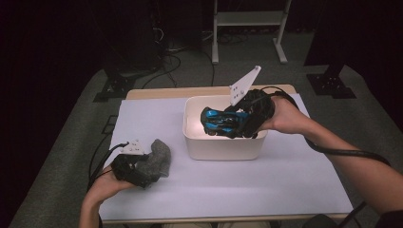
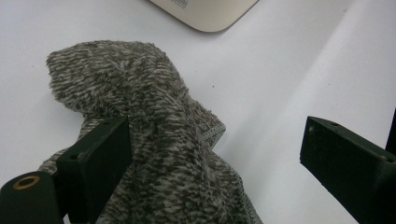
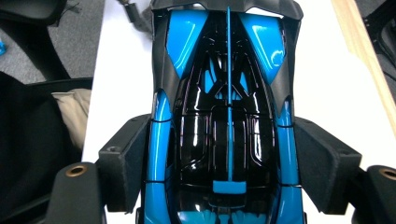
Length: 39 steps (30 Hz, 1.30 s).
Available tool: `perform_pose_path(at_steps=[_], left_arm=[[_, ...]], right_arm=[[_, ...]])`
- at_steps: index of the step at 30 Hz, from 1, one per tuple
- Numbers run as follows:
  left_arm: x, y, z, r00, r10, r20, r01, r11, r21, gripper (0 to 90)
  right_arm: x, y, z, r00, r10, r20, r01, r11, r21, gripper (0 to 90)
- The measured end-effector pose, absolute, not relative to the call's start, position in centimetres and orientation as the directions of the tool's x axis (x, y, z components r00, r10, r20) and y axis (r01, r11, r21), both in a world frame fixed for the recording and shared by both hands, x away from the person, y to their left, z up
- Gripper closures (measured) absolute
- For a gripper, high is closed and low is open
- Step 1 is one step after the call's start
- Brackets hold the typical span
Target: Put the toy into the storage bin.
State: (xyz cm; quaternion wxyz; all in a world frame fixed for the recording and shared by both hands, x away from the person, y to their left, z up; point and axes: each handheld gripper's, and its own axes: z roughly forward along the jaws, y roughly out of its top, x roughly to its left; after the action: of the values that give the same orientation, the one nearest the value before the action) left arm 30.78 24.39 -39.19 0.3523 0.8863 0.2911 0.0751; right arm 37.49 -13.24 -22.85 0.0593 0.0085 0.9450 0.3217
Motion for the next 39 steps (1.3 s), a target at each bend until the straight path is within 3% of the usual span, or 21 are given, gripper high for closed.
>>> perform_pose_path(at_steps=[21,39], left_arm=[[30.8,25.3,-39.1,0.797,0.6,-0.07,0.48,-0.559,0.676,8.2],[30.8,25.2,-39.2,0.798,0.599,-0.068,0.48,-0.564,0.672,8.2]], right_arm=[[43.9,-12.0,-27.0,-0.997,0.064,-0.049,0.025,0.819,0.574,25.2],[45.8,-10.2,-30.8,-0.999,0.048,0.014,0.048,0.833,0.552,25.2]])
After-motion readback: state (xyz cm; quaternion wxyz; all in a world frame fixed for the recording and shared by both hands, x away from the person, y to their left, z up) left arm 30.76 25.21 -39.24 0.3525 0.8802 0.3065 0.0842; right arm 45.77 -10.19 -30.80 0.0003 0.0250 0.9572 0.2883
